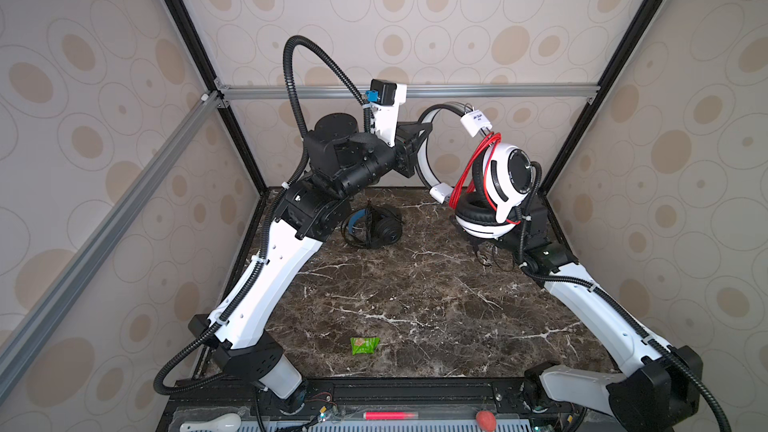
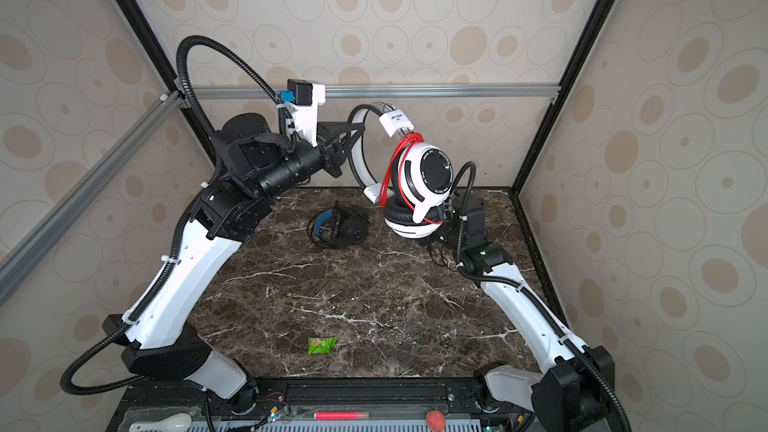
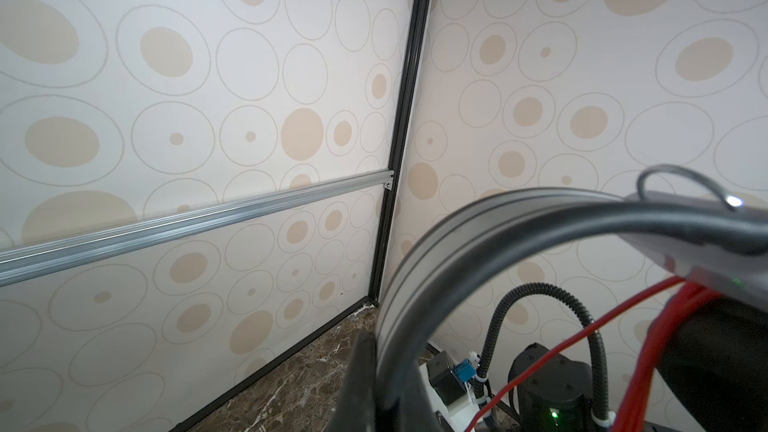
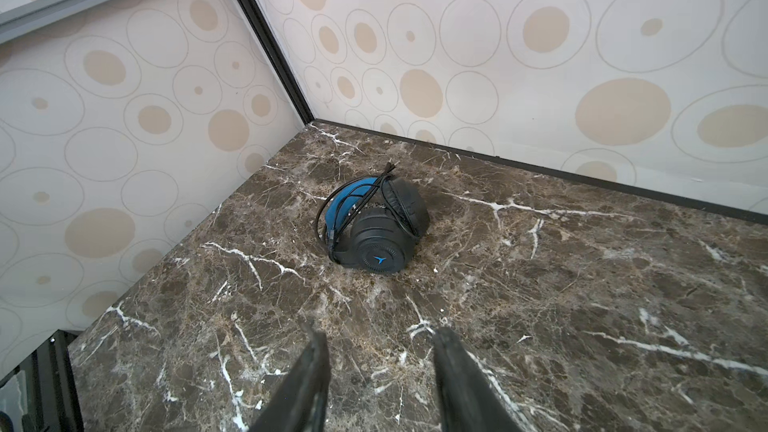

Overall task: Wrap the headphones
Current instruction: 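Raise the white headset with the left gripper while the right gripper draws the cable down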

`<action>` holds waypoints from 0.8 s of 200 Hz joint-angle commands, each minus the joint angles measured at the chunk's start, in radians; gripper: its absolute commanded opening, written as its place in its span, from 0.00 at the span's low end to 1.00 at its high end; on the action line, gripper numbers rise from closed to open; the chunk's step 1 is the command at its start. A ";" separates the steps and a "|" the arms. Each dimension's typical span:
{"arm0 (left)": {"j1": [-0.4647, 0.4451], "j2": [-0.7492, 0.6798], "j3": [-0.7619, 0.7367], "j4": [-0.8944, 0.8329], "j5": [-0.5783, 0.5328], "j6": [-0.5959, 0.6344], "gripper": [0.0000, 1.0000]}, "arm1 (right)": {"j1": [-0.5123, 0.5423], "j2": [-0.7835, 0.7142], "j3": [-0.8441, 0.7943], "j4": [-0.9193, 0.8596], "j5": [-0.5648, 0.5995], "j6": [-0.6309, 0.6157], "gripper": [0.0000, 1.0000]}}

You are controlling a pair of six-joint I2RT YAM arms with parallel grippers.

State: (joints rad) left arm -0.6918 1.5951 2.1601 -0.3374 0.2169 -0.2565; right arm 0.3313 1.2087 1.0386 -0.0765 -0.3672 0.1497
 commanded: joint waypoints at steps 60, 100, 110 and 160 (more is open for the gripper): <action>0.000 -0.014 0.074 0.040 -0.064 -0.087 0.00 | -0.001 -0.008 -0.088 0.026 -0.044 0.018 0.60; 0.000 -0.024 0.073 0.030 -0.095 -0.085 0.00 | -0.001 -0.021 -0.143 0.040 -0.058 0.038 0.63; 0.000 -0.027 0.074 0.025 -0.104 -0.082 0.00 | 0.002 -0.027 -0.155 0.037 -0.059 0.037 0.64; 0.004 -0.032 0.063 0.015 -0.123 -0.086 0.00 | 0.024 -0.080 -0.200 -0.050 -0.018 -0.034 0.68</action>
State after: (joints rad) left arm -0.6918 1.6009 2.1777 -0.3866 0.1131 -0.2920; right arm 0.3473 1.1809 0.8635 -0.0994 -0.3954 0.1509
